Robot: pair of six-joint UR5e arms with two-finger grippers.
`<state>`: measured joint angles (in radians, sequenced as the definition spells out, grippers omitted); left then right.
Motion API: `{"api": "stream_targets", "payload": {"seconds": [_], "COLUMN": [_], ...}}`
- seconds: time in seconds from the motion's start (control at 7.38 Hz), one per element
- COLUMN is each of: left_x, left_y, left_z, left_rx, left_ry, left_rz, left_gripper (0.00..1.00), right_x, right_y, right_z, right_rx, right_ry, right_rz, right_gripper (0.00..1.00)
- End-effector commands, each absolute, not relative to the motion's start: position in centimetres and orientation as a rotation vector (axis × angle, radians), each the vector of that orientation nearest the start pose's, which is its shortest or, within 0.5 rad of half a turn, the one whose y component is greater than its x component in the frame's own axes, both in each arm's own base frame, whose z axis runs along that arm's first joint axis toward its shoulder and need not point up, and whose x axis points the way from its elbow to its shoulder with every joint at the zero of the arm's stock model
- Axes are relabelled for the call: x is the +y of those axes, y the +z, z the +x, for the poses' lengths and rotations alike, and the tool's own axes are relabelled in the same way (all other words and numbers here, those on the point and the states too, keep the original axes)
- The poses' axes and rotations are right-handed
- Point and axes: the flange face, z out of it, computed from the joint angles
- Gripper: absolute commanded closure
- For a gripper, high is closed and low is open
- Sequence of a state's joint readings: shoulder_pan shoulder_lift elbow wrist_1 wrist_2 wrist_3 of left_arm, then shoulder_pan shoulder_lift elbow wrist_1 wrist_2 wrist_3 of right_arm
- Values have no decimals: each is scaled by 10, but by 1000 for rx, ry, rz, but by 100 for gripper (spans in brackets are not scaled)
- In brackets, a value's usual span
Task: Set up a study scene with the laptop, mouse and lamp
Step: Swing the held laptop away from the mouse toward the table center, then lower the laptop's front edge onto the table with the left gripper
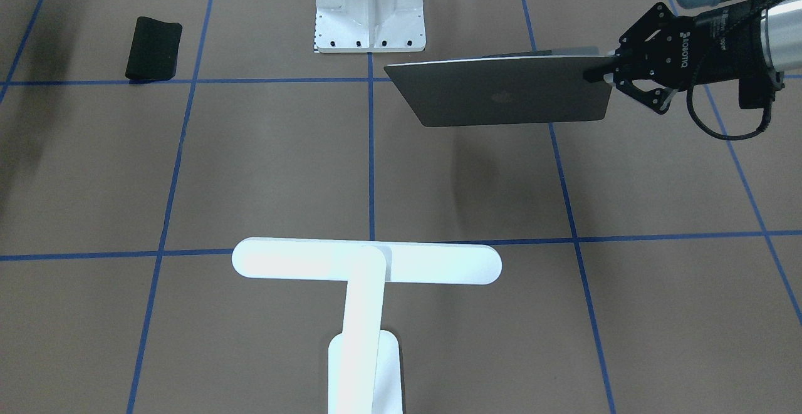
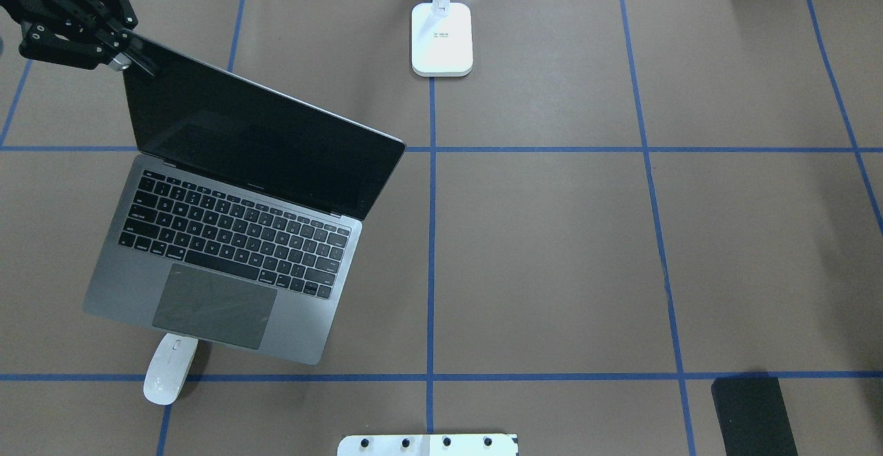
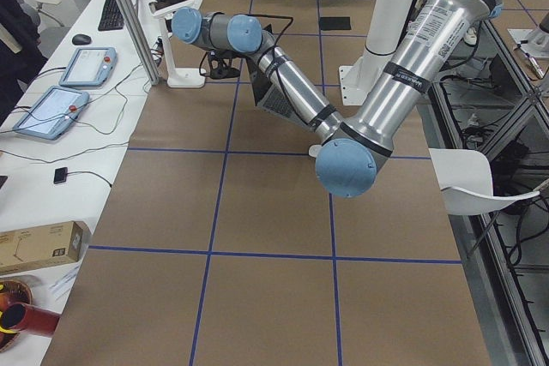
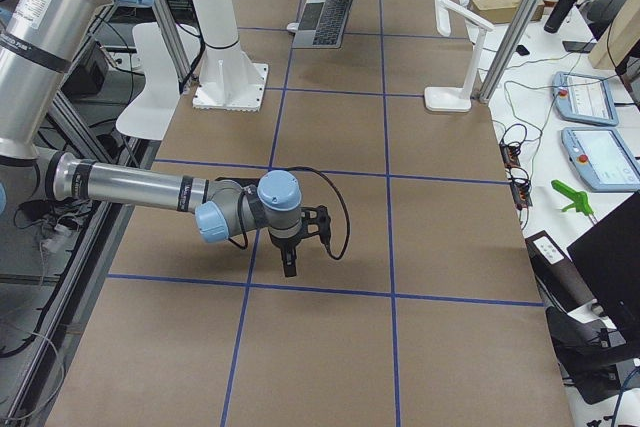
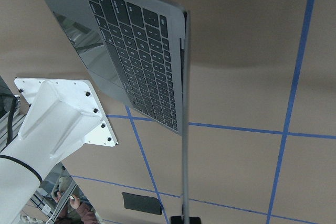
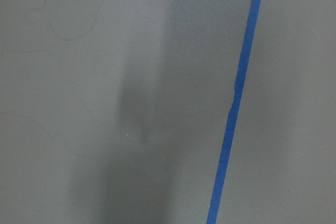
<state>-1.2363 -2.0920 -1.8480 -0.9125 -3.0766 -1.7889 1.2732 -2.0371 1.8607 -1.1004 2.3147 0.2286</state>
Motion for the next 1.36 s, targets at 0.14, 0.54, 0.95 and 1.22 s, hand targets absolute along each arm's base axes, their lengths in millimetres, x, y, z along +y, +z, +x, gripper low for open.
{"api": "stream_targets", "payload": {"seconds": [0.14, 0.54, 0.95, 1.22], "left_x": [-569, -573, -579, -592], "left_y": [238, 247, 254, 271], "left_z": [163, 162, 163, 165], "left_rx": [888, 935, 945, 948], "left_ry": [-1041, -992, -980, -982], "left_rz": [-1330, -1273, -1231, -1193], "left_gripper": [100, 100, 100, 100], "right_x": [-318, -317, -317, -316], "right_y": [651, 652, 652, 652], "right_z": [-29, -29, -29, -29], "right_rx": [-791, -793, -793, -801], "right_ry": [-176, -176, -176, -176], "right_rz": [79, 77, 77, 73], "right_gripper": [0, 0, 0, 0]}}
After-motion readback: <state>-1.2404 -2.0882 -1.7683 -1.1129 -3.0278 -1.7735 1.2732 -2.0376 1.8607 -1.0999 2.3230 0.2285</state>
